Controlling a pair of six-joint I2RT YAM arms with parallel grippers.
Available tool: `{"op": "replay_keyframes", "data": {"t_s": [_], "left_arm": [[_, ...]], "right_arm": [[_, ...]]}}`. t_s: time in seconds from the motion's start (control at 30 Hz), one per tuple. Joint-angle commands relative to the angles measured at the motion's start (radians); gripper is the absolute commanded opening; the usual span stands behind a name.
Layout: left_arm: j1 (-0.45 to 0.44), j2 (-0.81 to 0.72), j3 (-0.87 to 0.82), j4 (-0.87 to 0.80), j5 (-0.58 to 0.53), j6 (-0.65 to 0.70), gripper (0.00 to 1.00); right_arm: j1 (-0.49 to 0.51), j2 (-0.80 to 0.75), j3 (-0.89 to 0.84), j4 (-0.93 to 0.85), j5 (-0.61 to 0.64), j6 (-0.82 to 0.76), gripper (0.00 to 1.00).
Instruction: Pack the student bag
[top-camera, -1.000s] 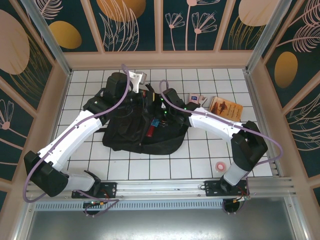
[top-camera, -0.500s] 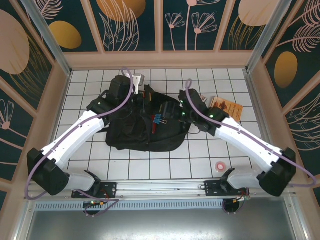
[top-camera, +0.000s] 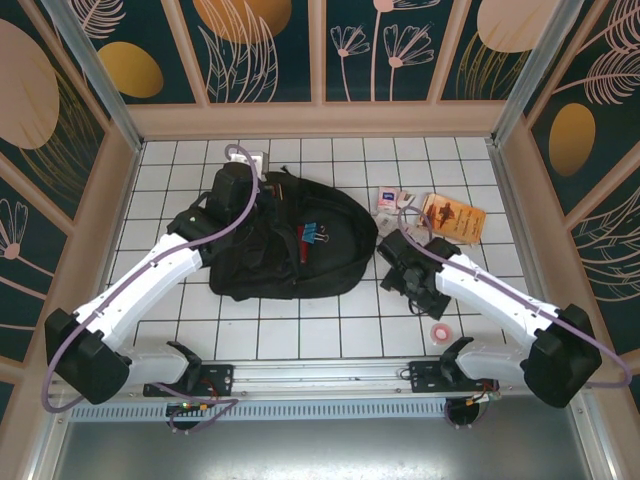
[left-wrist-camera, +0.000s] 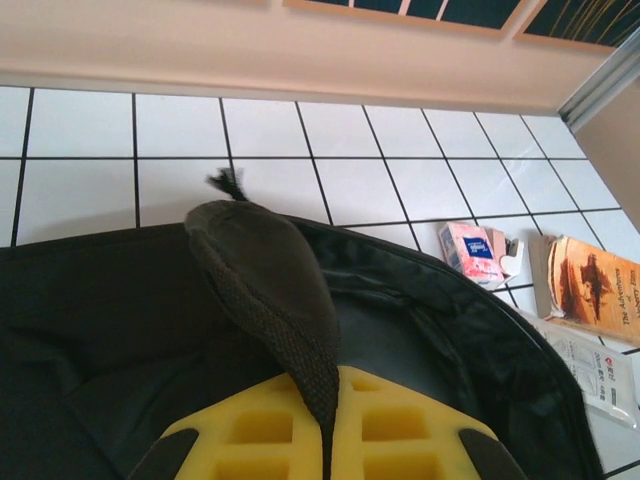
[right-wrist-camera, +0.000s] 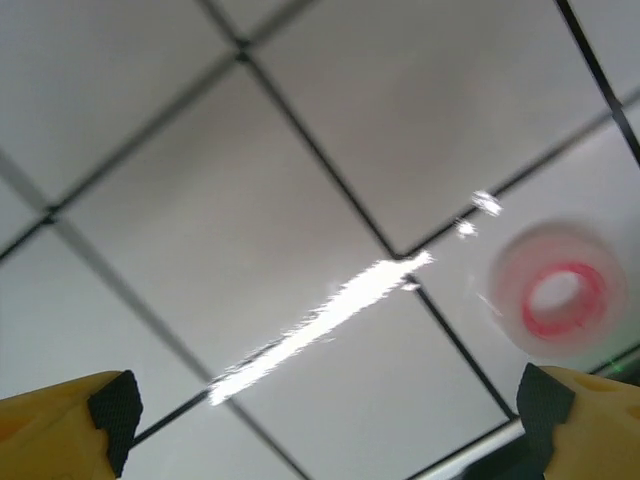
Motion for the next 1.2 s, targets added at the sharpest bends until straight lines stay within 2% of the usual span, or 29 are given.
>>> {"op": "replay_keyframes", "data": {"t_s": [0.0,0.23,0.47,0.6,0.7,0.93,1.17], "left_arm": [[0.005,-0.036,-0.002,0.053,-0.023,-0.008,0.0],[0.007,-0.069,-0.008,0.06,-0.039,-0.008,0.0],[0.008,-0.079,-0.009,0.067,-0.013,-0.006,0.0],[0.007,-0.079,-0.011,0.075,0.007,-0.007,0.0],[0.007,-0.074,-0.012,0.08,0.021,-0.006,0.0],[0.007,-0.075,-0.021,0.094,0.031,-0.003,0.0],[0.007,-0.078,-0.027,0.1,0.036,0.0,0.0]], "right_arm": [[-0.069,-0.046,-0.077,-0.024,-0.104,0.073,0.99],[-0.124,-0.004,-0.162,0.063,-0.116,0.085,0.98],[-0.228,0.008,-0.263,0.213,-0.106,0.031,0.95],[-0.24,0.006,-0.294,0.297,-0.104,-0.015,0.93],[-0.243,-0.005,-0.317,0.402,-0.152,-0.069,0.91],[-0.24,-0.061,-0.27,0.562,-0.263,-0.174,0.85],[-0.223,-0.005,-0.145,0.529,-0.27,-0.238,0.81]]}}
